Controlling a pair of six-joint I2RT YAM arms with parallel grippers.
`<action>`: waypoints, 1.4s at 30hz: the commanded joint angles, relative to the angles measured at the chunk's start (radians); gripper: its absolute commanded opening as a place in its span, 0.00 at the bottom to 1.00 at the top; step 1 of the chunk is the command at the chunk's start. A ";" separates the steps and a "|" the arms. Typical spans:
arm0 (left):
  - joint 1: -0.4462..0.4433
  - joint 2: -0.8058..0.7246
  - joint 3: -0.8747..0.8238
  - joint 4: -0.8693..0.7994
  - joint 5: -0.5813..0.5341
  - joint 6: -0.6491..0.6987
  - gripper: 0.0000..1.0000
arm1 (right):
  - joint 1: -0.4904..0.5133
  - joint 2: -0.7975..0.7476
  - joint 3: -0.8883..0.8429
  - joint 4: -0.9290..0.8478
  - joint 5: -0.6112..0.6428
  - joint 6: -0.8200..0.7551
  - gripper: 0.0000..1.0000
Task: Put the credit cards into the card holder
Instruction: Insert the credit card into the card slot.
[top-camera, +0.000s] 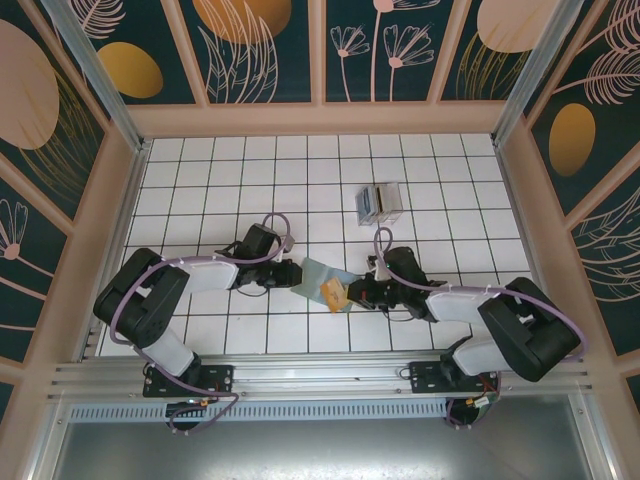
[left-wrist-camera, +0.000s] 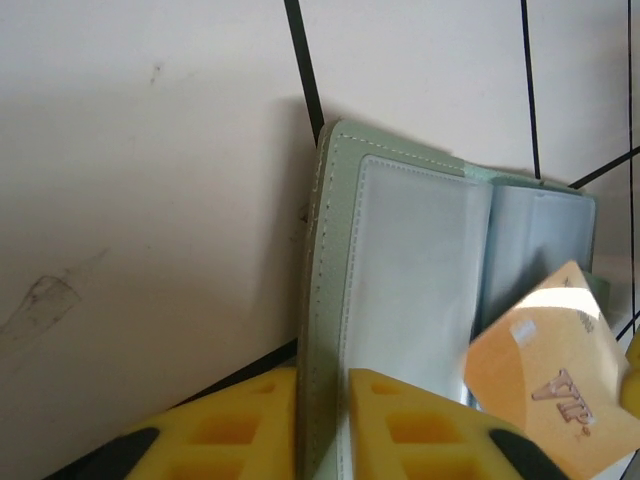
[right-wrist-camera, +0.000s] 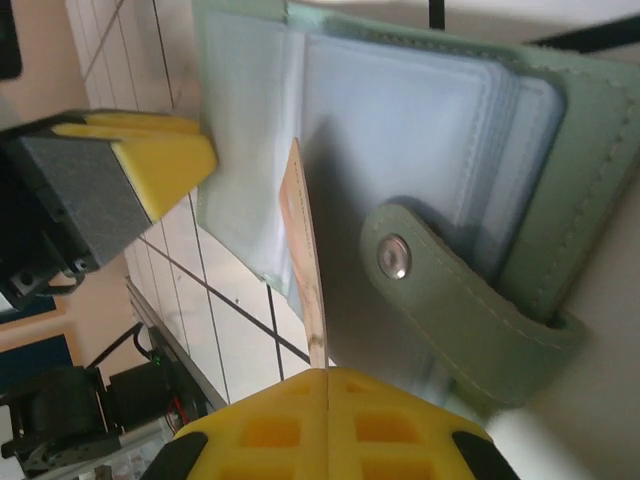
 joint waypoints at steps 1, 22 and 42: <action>-0.003 0.008 -0.018 0.016 0.033 -0.001 0.15 | -0.010 -0.003 -0.029 0.072 0.028 0.061 0.00; -0.003 0.019 -0.080 0.119 0.103 -0.052 0.07 | 0.033 0.065 -0.065 0.196 0.273 0.251 0.00; -0.003 -0.025 -0.147 0.205 0.070 -0.142 0.01 | 0.242 0.126 -0.001 0.125 0.496 0.413 0.07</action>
